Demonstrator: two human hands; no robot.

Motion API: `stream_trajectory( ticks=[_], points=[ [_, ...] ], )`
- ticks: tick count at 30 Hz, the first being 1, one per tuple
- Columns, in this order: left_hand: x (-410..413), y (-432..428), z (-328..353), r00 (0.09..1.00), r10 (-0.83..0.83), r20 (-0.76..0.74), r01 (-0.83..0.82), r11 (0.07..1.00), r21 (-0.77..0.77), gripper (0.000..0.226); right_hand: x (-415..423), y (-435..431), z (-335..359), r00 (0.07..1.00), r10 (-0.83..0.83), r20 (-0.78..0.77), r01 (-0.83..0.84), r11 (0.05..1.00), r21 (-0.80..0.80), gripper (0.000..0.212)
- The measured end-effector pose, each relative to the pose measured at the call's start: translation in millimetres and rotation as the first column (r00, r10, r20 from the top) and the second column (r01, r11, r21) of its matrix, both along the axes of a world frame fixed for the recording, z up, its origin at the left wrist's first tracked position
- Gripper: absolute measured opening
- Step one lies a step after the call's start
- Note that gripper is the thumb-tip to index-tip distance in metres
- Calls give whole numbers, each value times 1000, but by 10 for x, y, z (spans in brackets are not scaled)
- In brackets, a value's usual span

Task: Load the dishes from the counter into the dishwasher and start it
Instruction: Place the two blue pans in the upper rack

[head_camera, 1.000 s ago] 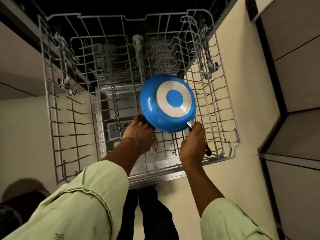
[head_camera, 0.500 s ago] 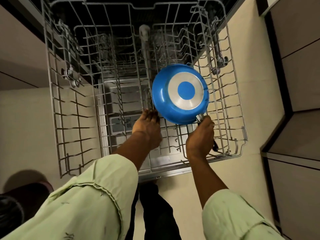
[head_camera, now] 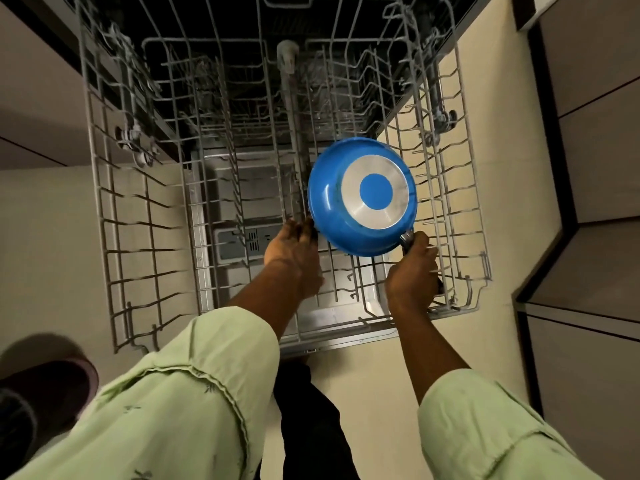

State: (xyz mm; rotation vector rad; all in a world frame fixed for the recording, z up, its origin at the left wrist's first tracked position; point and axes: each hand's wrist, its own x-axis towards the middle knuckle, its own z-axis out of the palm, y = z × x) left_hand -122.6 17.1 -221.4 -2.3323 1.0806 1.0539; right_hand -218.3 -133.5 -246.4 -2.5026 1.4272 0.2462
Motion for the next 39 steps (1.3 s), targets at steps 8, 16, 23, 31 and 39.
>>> stream_trajectory(
  ticks=[8, 16, 23, 31, 39],
  points=[
    [-13, 5, -27, 1000, -17, 15, 16, 1000, 17, 86, 16, 46, -54, 998, -63, 29, 61, 995, 76, 60],
    [-55, 49, -27, 997, -34, 75, 35, 999, -14, 76, 31, 284, -25, 1000, -1, -8, 2, 999, 47, 80],
    [-206, 206, 61, 996, -44, 82, 48, 997, -56, 68, 4, 446, 135, 997, 70, 36, -72, 996, 56, 83],
    [-202, 477, 411, 991, 91, 98, -77, 987, -140, 69, 10, 730, 377, 966, 259, 13, -259, 963, 78, 80],
    [-269, 893, 1102, 924, 365, 113, -336, 917, -217, 69, 137, 920, 1081, 797, 601, 55, -601, 781, 172, 74]
  ],
)
